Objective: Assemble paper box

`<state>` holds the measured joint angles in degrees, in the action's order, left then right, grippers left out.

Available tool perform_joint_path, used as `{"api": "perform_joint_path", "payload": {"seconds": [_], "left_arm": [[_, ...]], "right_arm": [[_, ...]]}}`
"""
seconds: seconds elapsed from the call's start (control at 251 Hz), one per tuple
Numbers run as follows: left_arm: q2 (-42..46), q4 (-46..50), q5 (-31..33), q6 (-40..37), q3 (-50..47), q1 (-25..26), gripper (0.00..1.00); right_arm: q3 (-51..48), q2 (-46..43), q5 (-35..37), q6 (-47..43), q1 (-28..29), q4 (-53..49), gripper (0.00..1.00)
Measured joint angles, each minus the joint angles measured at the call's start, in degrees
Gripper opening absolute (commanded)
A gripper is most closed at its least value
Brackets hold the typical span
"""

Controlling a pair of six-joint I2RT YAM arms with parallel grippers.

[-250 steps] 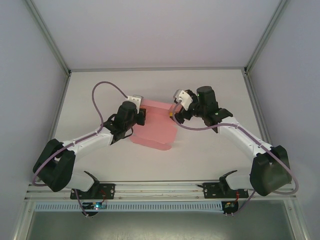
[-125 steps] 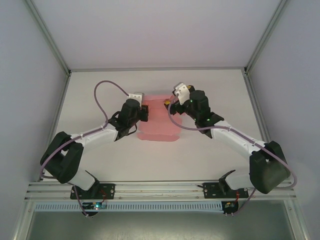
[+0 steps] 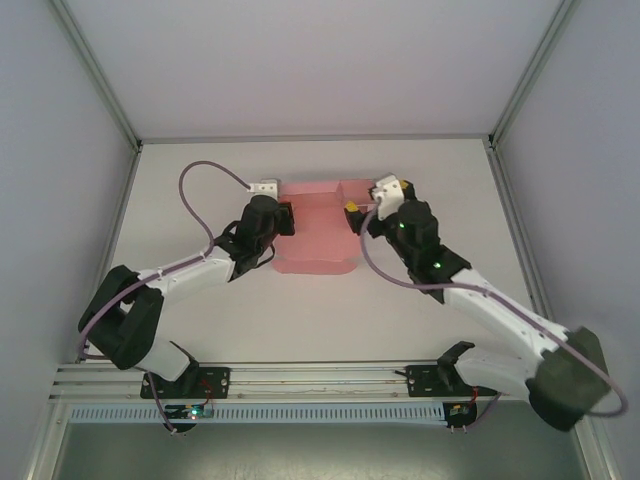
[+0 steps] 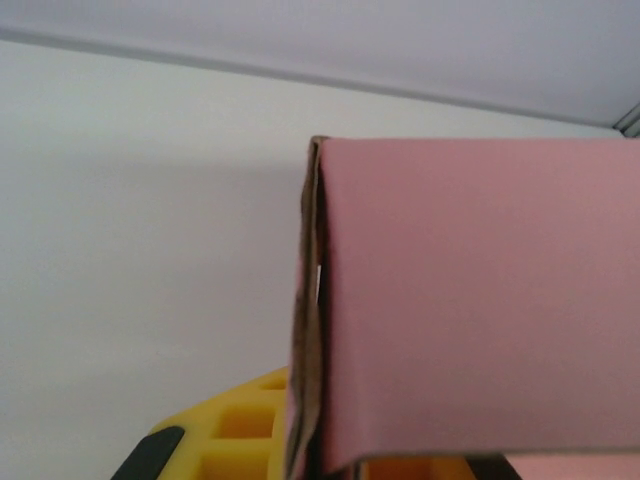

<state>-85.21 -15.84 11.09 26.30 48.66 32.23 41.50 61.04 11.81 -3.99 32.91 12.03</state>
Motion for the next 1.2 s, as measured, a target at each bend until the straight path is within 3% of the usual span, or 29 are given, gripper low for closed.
{"api": "perform_joint_path", "payload": {"seconds": [0.184,0.451,0.89,1.201], "left_arm": [[2.6,-0.4,0.3,0.1,-0.5,0.0,0.0],[2.8,-1.4,-2.1,0.2,-1.4,0.0,0.0],[3.3,-1.5,-3.8,0.6,-1.6,0.0,0.0],[2.8,-1.6,-6.4,0.6,-1.6,0.0,0.0]], "right_arm": [[-4.7,-8.1,-7.2,13.5,-6.6,-4.7,0.95],[-7.3,-2.9,-15.2,27.7,-13.3,-7.4,0.93],[-7.3,4.9,-22.8,29.4,-16.4,-2.7,0.95],[-5.9,6.1,-24.8,26.4,-12.2,0.9,0.97]]}}
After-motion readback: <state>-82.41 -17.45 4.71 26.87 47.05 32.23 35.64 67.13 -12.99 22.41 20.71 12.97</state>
